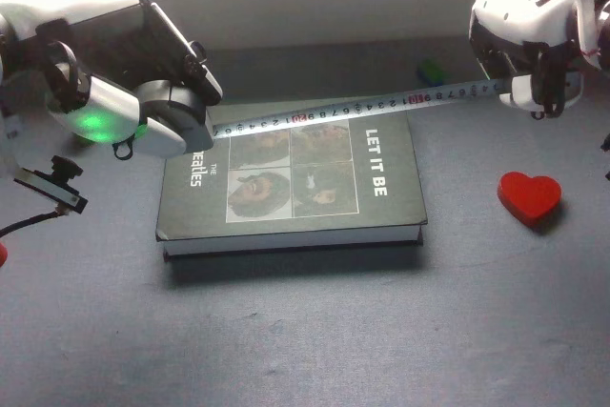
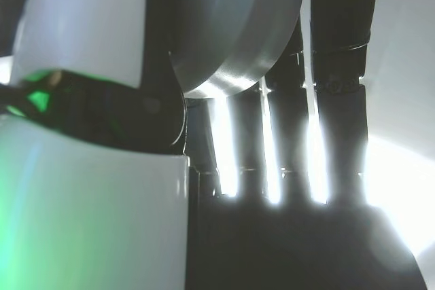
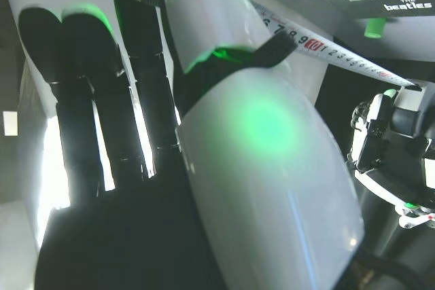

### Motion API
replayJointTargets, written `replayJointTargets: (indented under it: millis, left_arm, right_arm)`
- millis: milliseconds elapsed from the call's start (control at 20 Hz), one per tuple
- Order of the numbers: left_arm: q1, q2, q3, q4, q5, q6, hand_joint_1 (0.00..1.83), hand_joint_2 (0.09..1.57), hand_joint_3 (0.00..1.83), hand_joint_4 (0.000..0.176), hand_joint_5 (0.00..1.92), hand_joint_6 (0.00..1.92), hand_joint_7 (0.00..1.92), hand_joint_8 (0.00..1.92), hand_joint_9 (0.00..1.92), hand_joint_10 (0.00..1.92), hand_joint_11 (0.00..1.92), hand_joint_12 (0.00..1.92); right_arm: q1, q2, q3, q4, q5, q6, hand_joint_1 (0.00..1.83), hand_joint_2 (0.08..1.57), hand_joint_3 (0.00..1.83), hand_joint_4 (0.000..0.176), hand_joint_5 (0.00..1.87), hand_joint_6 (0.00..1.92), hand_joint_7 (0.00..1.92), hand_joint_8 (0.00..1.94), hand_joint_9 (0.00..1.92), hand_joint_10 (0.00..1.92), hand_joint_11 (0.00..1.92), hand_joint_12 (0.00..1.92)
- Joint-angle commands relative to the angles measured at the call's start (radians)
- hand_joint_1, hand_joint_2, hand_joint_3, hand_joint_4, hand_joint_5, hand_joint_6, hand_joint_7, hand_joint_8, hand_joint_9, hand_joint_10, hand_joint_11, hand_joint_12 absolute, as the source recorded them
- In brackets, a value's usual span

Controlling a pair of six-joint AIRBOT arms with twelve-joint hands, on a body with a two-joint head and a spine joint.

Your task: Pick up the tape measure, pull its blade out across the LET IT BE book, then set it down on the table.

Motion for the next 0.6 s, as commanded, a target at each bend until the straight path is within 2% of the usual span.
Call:
replayJointTargets:
  millis: [0, 50, 100, 150, 200, 250, 350, 400, 450, 550]
  left_arm:
    - [-0.006, 0.014, 0.001, 0.012, -0.088, 0.014, 1.4, 1.04, 0.0, 0.0, 1.34, 0.03, 1.09, 0.81, 1.06, 1.11, 1.19, 0.86]
    - [-0.006, 0.015, 0.001, 0.012, -0.088, 0.014, 1.4, 1.04, 0.0, 0.0, 1.33, 0.02, 1.09, 0.81, 1.06, 1.12, 1.19, 0.86]
    - [-0.006, 0.015, 0.002, 0.012, -0.088, 0.014, 1.4, 1.04, 0.0, 0.0, 1.34, 0.02, 1.09, 0.82, 1.05, 1.13, 1.19, 0.87]
    - [-0.005, 0.015, 0.003, 0.012, -0.088, 0.014, 1.4, 1.04, 0.0, 0.0, 1.34, 0.02, 1.09, 0.82, 1.05, 1.13, 1.19, 0.87]
    - [-0.004, 0.015, 0.004, 0.012, -0.088, 0.013, 1.4, 1.05, 0.0, 0.0, 1.34, 0.02, 1.06, 0.86, 1.05, 1.14, 1.18, 0.86]
    - [-0.002, 0.015, 0.004, 0.012, -0.088, 0.013, 1.4, 1.05, 0.0, 0.0, 1.34, 0.02, 1.06, 0.86, 1.05, 1.14, 1.18, 0.86]
    - [-0.002, 0.015, 0.004, 0.012, -0.088, 0.013, 1.4, 1.05, 0.0, 0.0, 1.34, 0.02, 1.06, 0.86, 1.05, 1.14, 1.18, 0.86]
    - [-0.001, 0.015, 0.004, 0.012, -0.088, 0.013, 1.4, 1.05, 0.0, 0.0, 1.34, 0.02, 1.06, 0.86, 1.05, 1.14, 1.18, 0.86]
    - [0.005, 0.015, 0.007, 0.012, -0.088, 0.008, 1.4, 1.05, 0.0, 0.0, 1.34, 0.02, 1.06, 0.86, 1.05, 1.14, 1.19, 0.87]
    - [0.025, 0.016, 0.016, 0.012, -0.103, -0.003, 1.4, 1.05, 0.0, 0.0, 1.34, 0.02, 1.07, 0.86, 1.05, 1.15, 1.18, 0.87]
  right_arm:
    - [0.012, 0.018, 0.014, -0.083, -0.081, -0.033, 1.18, 1.18, 0.0, 0.033, 0.85, 1.2, 0.89, 1.15, 0.87, 0.7, 0.65, 1.28]
    - [0.013, 0.018, 0.015, -0.083, -0.081, -0.033, 1.06, 1.21, 0.0, 0.0, 0.79, 1.27, 0.78, 0.64, 0.79, 0.55, 0.55, 1.21]
    - [0.014, 0.019, 0.015, -0.083, -0.081, -0.033, 0.9, 1.17, 0.0, 0.0, 0.67, 0.65, 0.72, 0.31, 0.68, 0.37, 0.4, 1.14]
    - [0.014, 0.019, 0.014, -0.083, -0.081, -0.033, 0.9, 1.17, 0.0, 0.0, 0.67, 0.65, 0.72, 0.31, 0.68, 0.37, 0.4, 1.14]
    - [0.014, 0.019, 0.014, -0.083, -0.081, -0.033, 0.72, 1.09, 0.0, 0.0, 0.59, 0.11, 0.6, 0.02, 0.54, 0.08, 0.18, 1.06]
    - [0.014, 0.018, 0.014, -0.083, -0.08, -0.033, 0.7, 1.09, 0.0, 0.0, 0.59, 0.04, 0.59, 0.01, 0.55, 0.04, 0.16, 1.05]
    - [0.013, 0.018, 0.012, -0.083, -0.08, -0.033, 0.7, 1.09, 0.0, 0.0, 0.59, 0.04, 0.59, 0.01, 0.55, 0.04, 0.16, 1.05]
    - [0.012, 0.018, 0.011, -0.083, -0.08, -0.033, 0.64, 1.02, 0.0, 0.0, 0.5, 0.01, 0.52, 0.0, 0.49, 0.01, 0.09, 1.02]
    - [0.009, 0.018, 0.006, -0.083, -0.079, -0.033, 0.56, 1.0, 0.0, 0.0, 0.28, 0.0, 0.32, 0.0, 0.3, 0.0, 0.02, 0.83]
    - [0.006, 0.019, -0.004, -0.083, -0.078, -0.036, 0.36, 0.99, 0.0, 0.0, 0.11, 0.0, 0.12, 0.0, 0.11, 0.0, 0.0, 0.48]
